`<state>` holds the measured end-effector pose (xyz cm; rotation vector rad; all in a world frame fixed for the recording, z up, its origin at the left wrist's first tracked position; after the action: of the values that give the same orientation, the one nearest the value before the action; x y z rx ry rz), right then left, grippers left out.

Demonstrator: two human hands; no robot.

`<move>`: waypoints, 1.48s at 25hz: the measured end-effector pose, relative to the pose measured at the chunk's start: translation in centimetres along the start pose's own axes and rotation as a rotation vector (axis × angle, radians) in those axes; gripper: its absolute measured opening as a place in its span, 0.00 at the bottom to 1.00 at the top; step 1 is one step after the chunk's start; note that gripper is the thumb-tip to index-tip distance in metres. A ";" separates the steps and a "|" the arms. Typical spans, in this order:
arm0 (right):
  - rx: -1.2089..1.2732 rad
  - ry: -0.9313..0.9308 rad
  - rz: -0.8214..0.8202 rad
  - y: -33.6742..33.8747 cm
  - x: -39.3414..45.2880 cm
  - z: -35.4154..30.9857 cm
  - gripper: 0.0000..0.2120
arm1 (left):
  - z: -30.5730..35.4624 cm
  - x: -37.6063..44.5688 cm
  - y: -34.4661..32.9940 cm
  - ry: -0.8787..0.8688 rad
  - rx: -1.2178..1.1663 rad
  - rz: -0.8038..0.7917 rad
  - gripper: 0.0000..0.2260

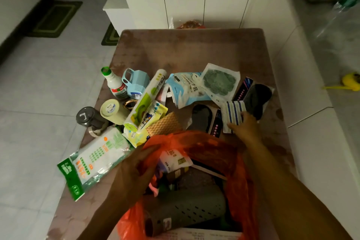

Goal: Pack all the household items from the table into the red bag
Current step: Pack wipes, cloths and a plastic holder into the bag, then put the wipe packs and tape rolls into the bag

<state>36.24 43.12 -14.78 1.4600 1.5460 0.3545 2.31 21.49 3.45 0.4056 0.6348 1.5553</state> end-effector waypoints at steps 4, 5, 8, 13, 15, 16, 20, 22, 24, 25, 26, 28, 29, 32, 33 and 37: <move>0.408 -0.250 0.045 -0.9 -1.9 2.6 0.20 | -0.5 -0.7 0.3 0.017 0.009 0.017 0.22; 0.528 -0.236 0.077 0.1 -3.1 2.6 0.18 | -0.5 -0.8 0.3 0.023 0.003 0.014 0.22; 0.887 -0.105 0.166 4.6 -9.4 1.9 0.16 | -0.9 -1.0 0.5 0.073 -0.023 0.006 0.26; 0.611 0.291 -0.340 0.6 -23.7 -4.9 0.12 | -0.3 -1.7 2.1 0.090 -0.137 0.046 0.29; 0.132 0.425 -0.192 -1.1 -25.8 -6.7 0.11 | 0.4 -2.0 3.2 0.072 -0.145 0.078 0.28; -0.024 0.434 -0.053 -0.6 -26.2 -6.6 0.16 | 0.8 -2.1 3.9 0.059 -0.150 0.094 0.27; -0.203 -0.014 -0.045 0.8 -26.0 3.2 0.27 | 1.5 -2.9 5.3 0.030 -0.212 0.122 0.27; -0.145 -0.276 -0.171 1.3 -27.0 7.3 0.05 | 1.3 -3.5 5.0 0.041 -0.269 0.093 0.29; 0.028 -0.239 -0.172 2.4 -26.9 6.7 0.11 | 1.0 -4.0 4.7 0.044 -0.278 0.076 0.29; 0.114 -0.167 -0.118 4.2 -26.4 5.2 0.12 | 0.9 -4.3 4.6 0.040 -0.291 0.067 0.27; 0.224 -0.105 -0.026 6.7 -26.1 3.9 0.13 | 0.9 -4.6 4.5 0.035 -0.315 0.058 0.25; 0.453 -0.029 0.187 12.9 -25.9 1.8 0.12 | 0.7 -4.8 4.5 0.035 -0.375 0.052 0.22; 0.499 0.007 0.253 15.4 -25.7 0.9 0.12 | 0.8 -4.8 4.5 0.038 -0.406 0.041 0.22; 0.398 0.080 0.279 18.4 -24.4 -1.9 0.14 | 1.1 -4.5 4.1 0.044 -0.459 0.008 0.22; 0.336 0.064 0.267 18.1 -23.7 -2.2 0.15 | 1.0 -4.4 3.8 0.058 -0.461 -0.007 0.22; 0.090 -0.065 0.162 15.6 -21.2 -0.2 0.15 | 1.3 -4.3 2.2 0.093 -0.518 -0.079 0.25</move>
<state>42.31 28.12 5.99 1.6570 1.4119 0.3328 1.80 17.47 6.34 -0.0815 0.2944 1.6003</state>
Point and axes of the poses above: each hand's wrist, its own x-axis towards the middle knuckle, its own y-axis out of the back of the hand, z = x × y, the point moved 10 cm from there along x, towards the middle knuckle, and after that the axes turned 4 degrees about -z, right-handed, at the moved point
